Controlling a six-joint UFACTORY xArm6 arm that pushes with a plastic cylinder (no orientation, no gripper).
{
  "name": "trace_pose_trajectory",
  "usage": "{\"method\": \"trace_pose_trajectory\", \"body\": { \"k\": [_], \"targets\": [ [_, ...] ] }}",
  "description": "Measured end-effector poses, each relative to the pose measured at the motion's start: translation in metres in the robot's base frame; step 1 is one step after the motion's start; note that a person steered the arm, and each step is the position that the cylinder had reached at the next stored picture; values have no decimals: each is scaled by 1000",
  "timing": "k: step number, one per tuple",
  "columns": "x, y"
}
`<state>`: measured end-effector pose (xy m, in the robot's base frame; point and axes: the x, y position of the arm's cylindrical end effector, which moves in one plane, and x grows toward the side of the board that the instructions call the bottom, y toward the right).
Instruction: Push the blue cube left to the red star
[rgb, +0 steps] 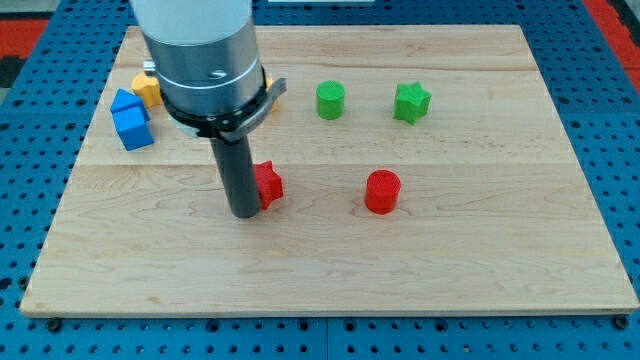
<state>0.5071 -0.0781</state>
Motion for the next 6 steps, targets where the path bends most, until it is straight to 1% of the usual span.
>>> {"method": "trace_pose_trajectory", "body": {
  "k": [1, 2, 3, 4, 5, 6],
  "targets": [
    [4, -9],
    [-22, -128],
    [-68, -98],
    [-68, -50],
    [-140, -41],
    [-175, -113]
  ]
}}
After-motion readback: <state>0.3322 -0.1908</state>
